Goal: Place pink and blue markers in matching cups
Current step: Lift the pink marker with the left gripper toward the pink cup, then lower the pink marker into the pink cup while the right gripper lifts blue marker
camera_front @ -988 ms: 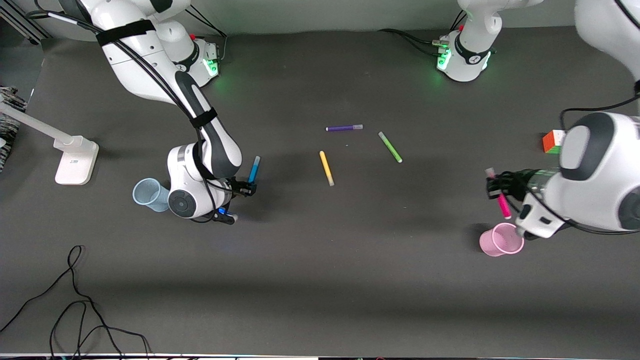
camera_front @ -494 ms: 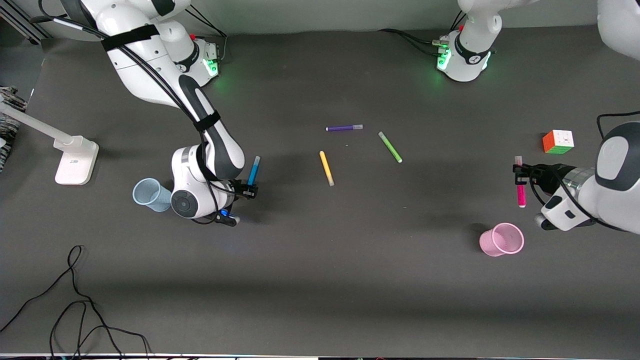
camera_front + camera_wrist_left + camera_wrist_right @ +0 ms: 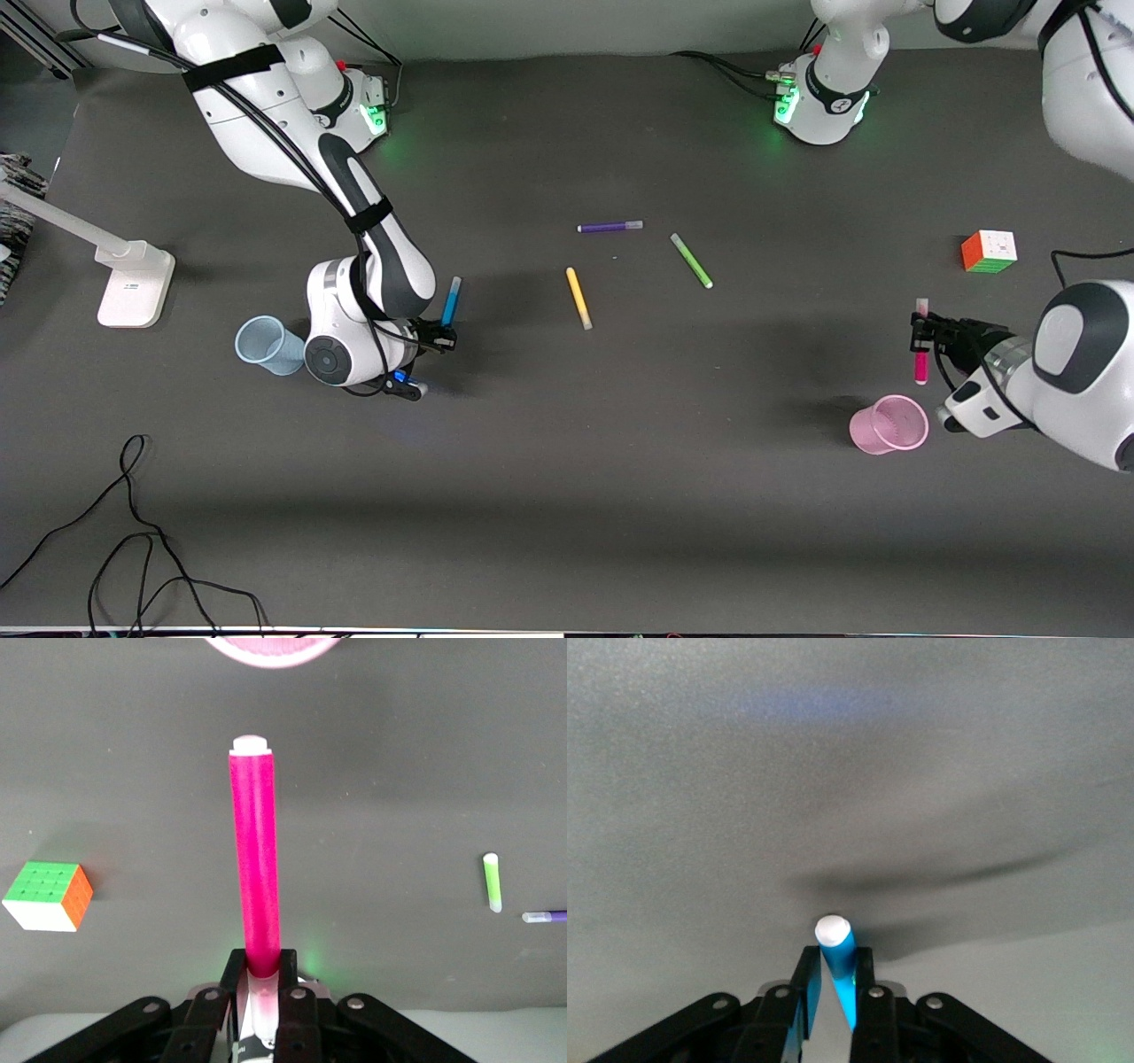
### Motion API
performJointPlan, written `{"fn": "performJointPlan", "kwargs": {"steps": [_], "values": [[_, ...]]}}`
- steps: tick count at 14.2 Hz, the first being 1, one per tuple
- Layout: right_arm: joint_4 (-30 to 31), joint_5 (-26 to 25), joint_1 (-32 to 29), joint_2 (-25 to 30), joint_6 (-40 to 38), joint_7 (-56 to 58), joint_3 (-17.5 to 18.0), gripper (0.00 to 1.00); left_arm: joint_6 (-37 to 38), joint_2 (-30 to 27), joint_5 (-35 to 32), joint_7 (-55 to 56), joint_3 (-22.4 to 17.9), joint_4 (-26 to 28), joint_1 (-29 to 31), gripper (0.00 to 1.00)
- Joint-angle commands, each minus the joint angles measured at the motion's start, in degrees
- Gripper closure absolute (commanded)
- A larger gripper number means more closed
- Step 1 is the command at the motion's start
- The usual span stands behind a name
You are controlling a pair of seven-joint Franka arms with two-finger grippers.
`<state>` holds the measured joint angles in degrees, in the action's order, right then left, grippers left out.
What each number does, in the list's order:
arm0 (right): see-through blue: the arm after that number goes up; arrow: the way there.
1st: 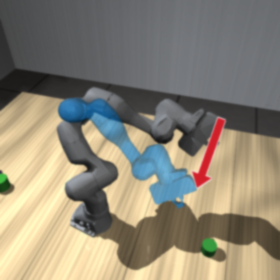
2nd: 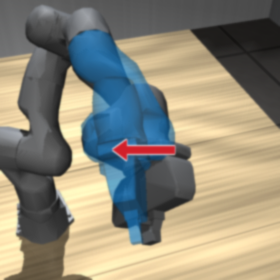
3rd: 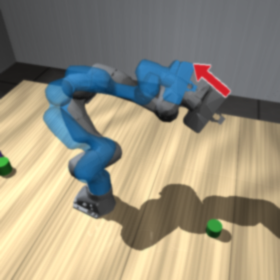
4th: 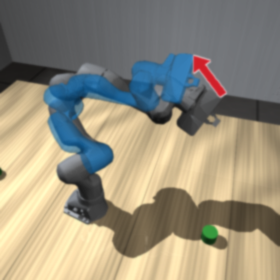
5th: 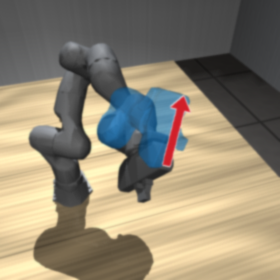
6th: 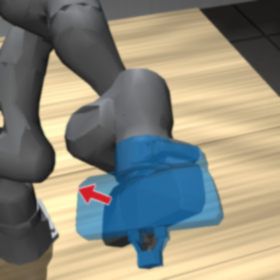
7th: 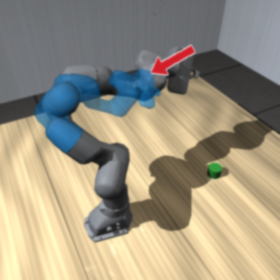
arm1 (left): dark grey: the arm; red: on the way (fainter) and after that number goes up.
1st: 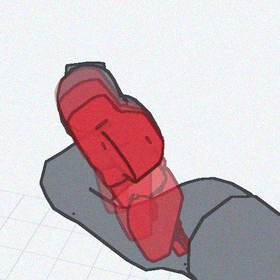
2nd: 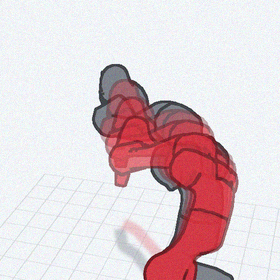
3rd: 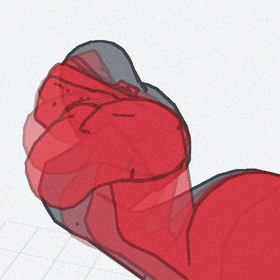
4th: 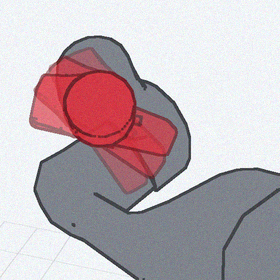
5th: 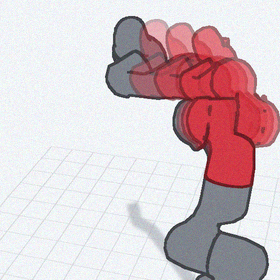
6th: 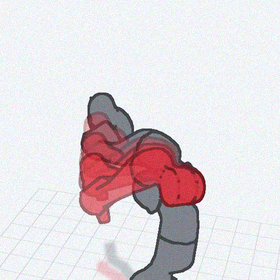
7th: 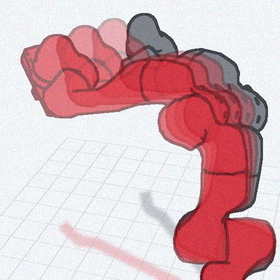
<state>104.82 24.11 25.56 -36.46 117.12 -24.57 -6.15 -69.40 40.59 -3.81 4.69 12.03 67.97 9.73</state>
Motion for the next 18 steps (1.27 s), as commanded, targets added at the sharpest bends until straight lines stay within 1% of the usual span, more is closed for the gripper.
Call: {"fn": "performJointPlan", "kwargs": {"steps": [1,2,3,4,7,9,10,13,14,16,18], "values": [[0.82,1.55,0.71,0.25,1.27,0.14,-0.36,0.84,0.41,3.52,-1.72,-1.44,-0.34,-5.11,-0.32,1.00],[0.83,1.55,0.71,0.25,1.27,0.23,-0.36,0.84,-0.73,4.14,-1.81,-1.44,-0.34,-5.38,-0.32,1.00],[0.83,1.55,0.71,0.25,1.27,0.14,-0.36,0.75,-1.78,4.58,-1.81,-1.44,-0.34,-5.30,-0.41,1.00],[0.74,1.55,0.71,-0.10,1.44,0.14,-0.36,0.59,-2.40,5.19,-1.90,-1.44,-0.34,-5.39,-0.50,1.00],[0.74,1.64,0.71,-0.27,1.79,0.14,-0.36,0.52,-5.30,6.42,-1.99,-1.44,-0.34,-5.30,-1.02,1.00],[0.74,1.55,0.71,-0.28,1.79,0.14,-0.44,0.52,-6.88,7.04,-1.99,-1.44,-0.34,-5.30,-1.20,1.00],[0.74,1.64,0.71,-0.28,1.79,0.14,-0.36,0.60,-7.59,7.48,-1.99,-1.44,-0.34,-5.30,-1.20,1.00],[0.82,1.55,0.71,-0.01,1.70,0.23,-0.44,0.96,-9.61,7.75,-1.90,-1.44,-0.25,-5.30,-1.29,1.00],[0.74,1.64,0.71,0.08,1.44,-0.03,-0.44,1.00,-10.49,7.83,-1.99,-1.44,-0.25,-5.21,-1.29,1.00],[0.74,1.47,0.71,1.21,0.65,-0.21,-0.44,1.00,-11.98,8.10,-1.90,-1.44,-0.25,-5.21,-1.29,1.00],[0.56,-0.11,0.80,4.02,-2.67,-0.47,-0.97,1.00,-12.34,8.36,-1.90,-1.44,-0.25,-5.21,-1.29,1.00]]}}
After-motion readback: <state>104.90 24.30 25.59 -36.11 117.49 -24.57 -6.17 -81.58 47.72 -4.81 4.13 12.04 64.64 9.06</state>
